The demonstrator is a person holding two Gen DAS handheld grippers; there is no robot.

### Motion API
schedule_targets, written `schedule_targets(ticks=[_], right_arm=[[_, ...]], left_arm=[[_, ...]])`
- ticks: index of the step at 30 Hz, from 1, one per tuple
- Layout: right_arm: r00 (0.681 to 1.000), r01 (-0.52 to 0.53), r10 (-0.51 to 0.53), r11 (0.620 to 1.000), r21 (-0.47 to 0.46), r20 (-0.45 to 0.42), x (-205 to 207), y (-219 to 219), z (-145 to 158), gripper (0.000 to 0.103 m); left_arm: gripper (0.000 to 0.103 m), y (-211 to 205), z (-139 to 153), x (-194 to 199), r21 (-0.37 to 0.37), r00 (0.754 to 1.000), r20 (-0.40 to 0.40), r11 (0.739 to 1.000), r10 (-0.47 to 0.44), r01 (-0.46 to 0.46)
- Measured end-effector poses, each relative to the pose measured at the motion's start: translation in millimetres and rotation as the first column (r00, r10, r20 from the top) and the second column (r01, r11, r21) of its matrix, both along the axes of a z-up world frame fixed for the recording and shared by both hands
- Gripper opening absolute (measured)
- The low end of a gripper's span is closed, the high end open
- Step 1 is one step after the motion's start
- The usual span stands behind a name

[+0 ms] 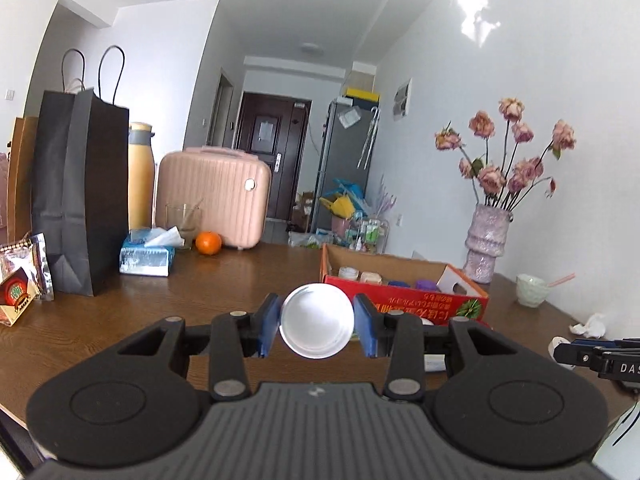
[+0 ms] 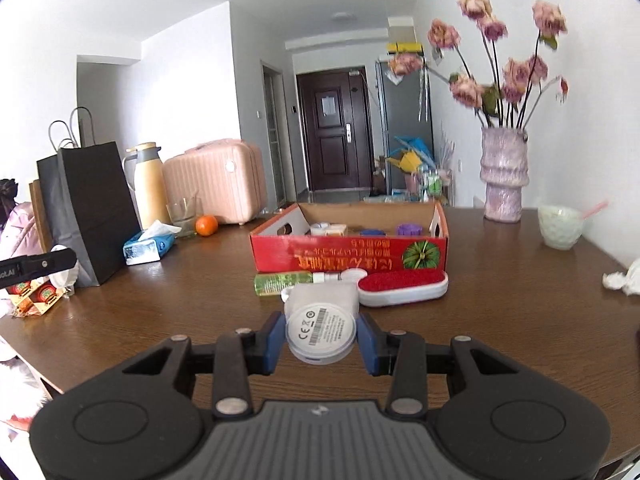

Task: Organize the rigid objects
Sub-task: 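Carry the white cup and white lid over the red box, then open the left gripper over the box while the right releases the lid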

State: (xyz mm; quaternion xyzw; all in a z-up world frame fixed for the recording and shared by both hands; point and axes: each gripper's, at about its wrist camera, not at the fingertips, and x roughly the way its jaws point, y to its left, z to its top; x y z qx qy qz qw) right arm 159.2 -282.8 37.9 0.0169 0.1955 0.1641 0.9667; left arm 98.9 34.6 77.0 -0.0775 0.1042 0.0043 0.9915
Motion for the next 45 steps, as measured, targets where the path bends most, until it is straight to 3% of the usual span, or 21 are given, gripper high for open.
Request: schedule_targets(ticks=[7,12,20,24,28,32,35,39,41,42,45], right_arm=[[0.999,0.018,-0.018,1.0,-0.017,0.031,-8,-8,15,0.038],[0.999,0.027,-0.026,0.999,-0.018,0.03,13,-9,14,0.038],[0.998,0.0,0.004,0.998,-0.069,0.068,65,3,29,0.038],[0.995,-0.032,0.037,0.998,-0.053,0.093,95,8,38,0.038],[0.996,-0.05,0.049,0.999,0.013,0.077,139,7,47,0.038],[0.998,-0.062,0.061,0.996,0.062,0.029,204,5,61,0.038],[0.996,-0.061,0.066,0.994,0.092,-0.056,270,2,63,0.038],[0.981,0.009,-0.006,1.0,0.018,-0.194,368,4,44,0.038],[0.965,0.04,-0.048,0.999,-0.035,-0.257,409,6,23,0.038],[0.959,0.057,-0.082,0.994,-0.097,-0.273,424,11,12,0.038],[0.946,0.038,-0.125,0.958,-0.283,-0.299,453,31,-25,0.039]], left_arm=[[0.041,-6,-4,8,0.002,1.0,0.003,1.0,-0.017,0.017],[0.041,-10,-11,31,0.014,0.999,-0.023,1.0,-0.027,0.028],[0.041,-4,-1,78,0.011,0.999,0.012,0.999,-0.032,0.032],[0.041,4,10,121,0.043,0.998,-0.011,0.998,-0.054,0.054],[0.041,14,34,178,0.045,0.99,-0.022,0.989,-0.138,0.139],[0.041,6,43,255,0.128,0.983,-0.078,0.977,-0.163,0.172],[0.041,-6,37,330,0.1,0.952,-0.206,0.963,-0.227,0.251],[0.041,-28,3,426,0.034,0.87,-0.393,0.94,-0.298,0.338],[0.041,-29,-19,464,-0.02,0.827,-0.471,0.941,-0.308,0.339],[0.041,-31,-29,479,-0.014,0.815,-0.498,0.943,-0.295,0.333],[0.041,-40,-49,501,0.072,0.826,-0.517,0.95,-0.225,0.304]])
